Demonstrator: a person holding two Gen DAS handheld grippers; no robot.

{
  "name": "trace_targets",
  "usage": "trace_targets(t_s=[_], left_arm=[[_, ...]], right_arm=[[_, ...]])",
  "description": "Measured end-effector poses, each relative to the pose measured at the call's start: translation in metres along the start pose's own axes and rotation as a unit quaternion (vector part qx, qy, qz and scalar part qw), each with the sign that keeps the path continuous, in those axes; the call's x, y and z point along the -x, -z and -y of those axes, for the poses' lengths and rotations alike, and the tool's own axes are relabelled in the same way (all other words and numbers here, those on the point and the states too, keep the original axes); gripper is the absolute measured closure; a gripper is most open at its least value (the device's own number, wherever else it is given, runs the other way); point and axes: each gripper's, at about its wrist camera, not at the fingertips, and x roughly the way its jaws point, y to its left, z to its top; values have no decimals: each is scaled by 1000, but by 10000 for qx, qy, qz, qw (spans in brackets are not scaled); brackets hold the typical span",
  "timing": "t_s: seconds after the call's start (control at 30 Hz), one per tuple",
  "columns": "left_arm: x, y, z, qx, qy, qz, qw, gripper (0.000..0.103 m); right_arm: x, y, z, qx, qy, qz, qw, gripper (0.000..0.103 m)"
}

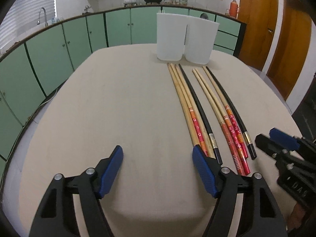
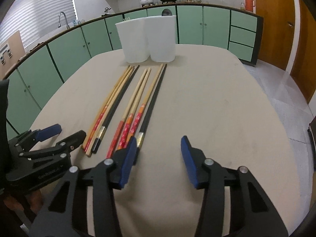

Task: Organize utensils
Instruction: 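Move both open tools back over the row of chopsticks, then grasp a black chopstick with the right tool while the left grasps a plain wooden chopstick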

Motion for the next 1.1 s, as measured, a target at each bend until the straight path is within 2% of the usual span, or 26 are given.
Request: trace_targets(t_s=[0.2,0.33,0.4,0.5,0.63,0.7,0.83,0.93,1.1], left_arm=[[14,3,1,27,41,384,9993,33],[19,6,2,-1,79,521,9986,33],[21,7,2,-28,97,530,9985,33],[21,8,5,-99,174,462,9987,33],[20,11,10,-199,265,351,9988,33],[18,13,12,-232,254,277,9990,33],[13,12,8,-115,67,151,9998,32],[13,12,4,17,80,139,9999,32],[12,12,9,-84,21,149,9999,33]], right_arm=[[-2,7,-12,105,43,21,9999,66],[-4,9,-19,220,128,42,9997,75],[-4,10,-22,276,191,68,9994,79],[-5,9,-22,246,142,48,9996,81],[-7,7,-19,185,147,15,9997,94],[-7,6,-16,159,144,2,9998,97],[-7,5,-5,15,246,9,9997,96],[-6,4,0,0,178,8,9998,93],[-7,6,-1,55,108,27,9999,92]])
